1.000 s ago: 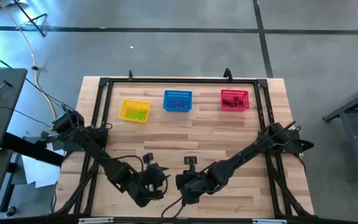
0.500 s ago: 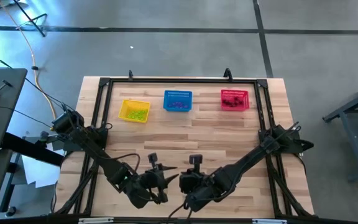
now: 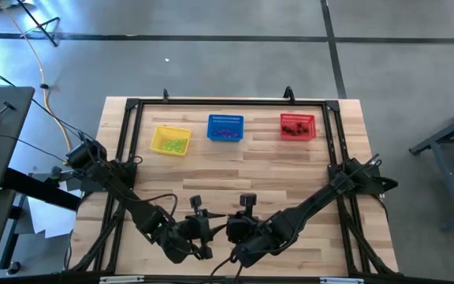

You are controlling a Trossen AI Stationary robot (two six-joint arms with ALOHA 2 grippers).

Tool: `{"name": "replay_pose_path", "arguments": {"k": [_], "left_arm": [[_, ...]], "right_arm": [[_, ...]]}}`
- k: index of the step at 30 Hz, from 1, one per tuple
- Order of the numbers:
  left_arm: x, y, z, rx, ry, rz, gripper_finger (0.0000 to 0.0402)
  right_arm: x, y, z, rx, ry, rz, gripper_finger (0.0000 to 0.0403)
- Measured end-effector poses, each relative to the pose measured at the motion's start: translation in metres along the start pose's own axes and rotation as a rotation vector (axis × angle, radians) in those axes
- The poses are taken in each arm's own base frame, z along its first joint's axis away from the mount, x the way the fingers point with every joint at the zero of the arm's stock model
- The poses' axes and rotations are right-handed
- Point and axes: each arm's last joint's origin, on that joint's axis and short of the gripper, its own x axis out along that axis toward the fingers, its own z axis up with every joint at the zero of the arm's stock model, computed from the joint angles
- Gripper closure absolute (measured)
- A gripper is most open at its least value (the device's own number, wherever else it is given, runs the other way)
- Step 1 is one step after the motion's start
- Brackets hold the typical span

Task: Sort Halloween decoration
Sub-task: Put the green spider toy into the yellow bin

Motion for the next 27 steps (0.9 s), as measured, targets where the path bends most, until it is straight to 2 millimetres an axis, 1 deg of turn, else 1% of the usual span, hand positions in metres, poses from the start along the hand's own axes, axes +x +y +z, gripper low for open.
{"name": "replay_pose_path", "arguments": {"k": [6,12,22,24,27], "left_arm": [[0.0039,0.0030,0.0008,-0.004,0.003,0.010,0.0291],[0.0075,0.0059,0.0012,-0.029,0.007,0.020,0.0291],[0.0077,0.0045,0.0000,-0.054,0.033,-0.038,0.0292],[0.0077,0.0046,-0.0003,-0.052,0.036,-0.040,0.0297],[0.0078,0.0048,-0.0010,-0.069,0.044,-0.042,0.0315]], "right_arm": [[-0.0001,0.0015,0.0043,0.005,-0.036,0.013,0.0403],[-0.0005,0.0021,0.0042,-0.011,-0.036,0.018,0.0403],[-0.0006,0.0024,0.0040,-0.013,-0.035,0.021,0.0403],[-0.0006,0.0023,0.0040,-0.013,-0.035,0.021,0.0403],[-0.0006,0.0023,0.0040,-0.013,-0.035,0.021,0.0403]]}}
